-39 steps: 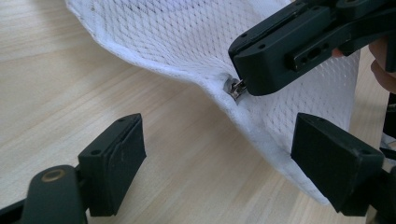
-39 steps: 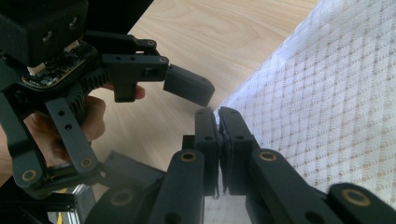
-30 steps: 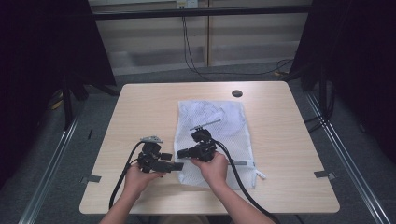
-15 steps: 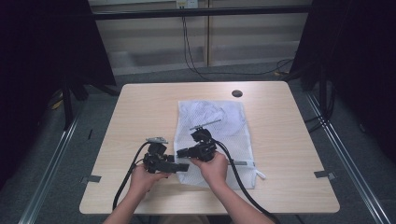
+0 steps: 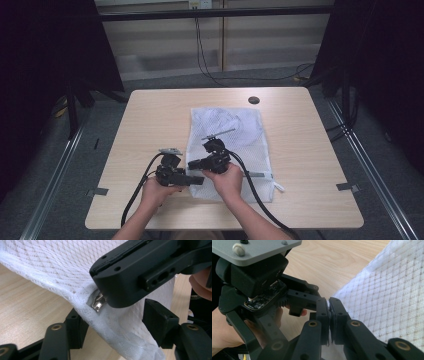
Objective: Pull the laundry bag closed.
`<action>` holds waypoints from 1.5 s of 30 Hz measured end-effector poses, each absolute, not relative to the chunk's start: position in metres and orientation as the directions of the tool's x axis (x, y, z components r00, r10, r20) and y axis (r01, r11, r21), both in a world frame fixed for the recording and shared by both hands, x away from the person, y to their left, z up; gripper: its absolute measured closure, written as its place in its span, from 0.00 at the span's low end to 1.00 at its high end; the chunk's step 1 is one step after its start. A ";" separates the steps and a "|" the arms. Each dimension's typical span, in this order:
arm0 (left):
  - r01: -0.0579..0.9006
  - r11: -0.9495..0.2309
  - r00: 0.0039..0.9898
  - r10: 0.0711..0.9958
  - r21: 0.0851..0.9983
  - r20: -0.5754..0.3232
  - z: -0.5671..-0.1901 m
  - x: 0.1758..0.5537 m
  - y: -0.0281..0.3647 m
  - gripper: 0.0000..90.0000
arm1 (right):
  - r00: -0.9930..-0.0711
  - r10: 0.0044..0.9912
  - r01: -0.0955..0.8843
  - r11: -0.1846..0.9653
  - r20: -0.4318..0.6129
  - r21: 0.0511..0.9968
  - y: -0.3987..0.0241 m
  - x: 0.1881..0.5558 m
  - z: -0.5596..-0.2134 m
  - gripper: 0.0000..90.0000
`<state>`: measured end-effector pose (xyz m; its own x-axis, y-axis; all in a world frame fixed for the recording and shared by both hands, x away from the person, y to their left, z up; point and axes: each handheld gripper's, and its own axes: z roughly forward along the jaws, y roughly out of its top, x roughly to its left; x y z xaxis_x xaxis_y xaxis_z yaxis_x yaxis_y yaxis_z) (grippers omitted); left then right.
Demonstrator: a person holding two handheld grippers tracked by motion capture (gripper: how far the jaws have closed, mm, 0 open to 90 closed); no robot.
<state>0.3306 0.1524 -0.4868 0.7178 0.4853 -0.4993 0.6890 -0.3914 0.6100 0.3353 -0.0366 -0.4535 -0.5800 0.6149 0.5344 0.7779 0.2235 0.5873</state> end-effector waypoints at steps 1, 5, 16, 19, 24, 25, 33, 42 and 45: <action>0.689 -0.391 0.718 0.485 0.610 -0.499 -0.487 0.331 0.152 0.44 | -0.581 0.616 0.777 0.224 0.533 0.588 -0.036 0.335 -0.453 0.97; 0.696 -0.387 0.713 0.476 0.605 -0.515 -0.488 0.332 0.153 0.48 | -0.582 0.616 0.776 0.226 0.530 0.589 -0.036 0.335 -0.452 0.97; 0.696 -0.387 0.713 0.468 0.604 -0.522 -0.487 0.333 0.153 0.68 | -0.583 0.615 0.774 0.220 0.531 0.594 -0.036 0.335 -0.450 0.97; 0.701 -0.383 0.709 0.470 0.602 -0.526 -0.487 0.332 0.154 0.73 | -0.586 0.613 0.772 0.222 0.530 0.596 -0.037 0.335 -0.450 0.97; 0.709 -0.363 0.699 0.474 0.604 -0.535 -0.487 0.333 0.156 0.83 | -0.588 0.611 0.770 0.221 0.530 0.599 -0.037 0.334 -0.450 0.97; 0.709 -0.363 0.699 0.474 0.604 -0.535 -0.487 0.333 0.156 0.84 | -0.588 0.611 0.770 0.221 0.530 0.599 -0.037 0.334 -0.450 0.97; 0.716 -0.352 0.690 0.487 0.602 -0.535 -0.486 0.333 0.159 0.98 | -0.587 0.607 0.771 0.219 0.535 0.598 -0.038 0.334 -0.450 0.97; 0.723 -0.349 0.681 0.507 0.597 -0.528 -0.485 0.333 0.161 0.99 | -0.587 0.607 0.771 0.218 0.535 0.598 -0.042 0.333 -0.450 0.97; 0.722 -0.349 0.682 0.505 0.597 -0.529 -0.485 0.333 0.161 0.99 | -0.584 0.606 0.775 0.217 0.540 0.594 -0.046 0.333 -0.450 0.97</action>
<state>0.3325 0.1608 -0.4848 0.6817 0.5053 -0.5291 0.7222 -0.3490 0.5972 0.3325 -0.0458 -0.4499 -0.5838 0.6060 0.5403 0.7747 0.2167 0.5941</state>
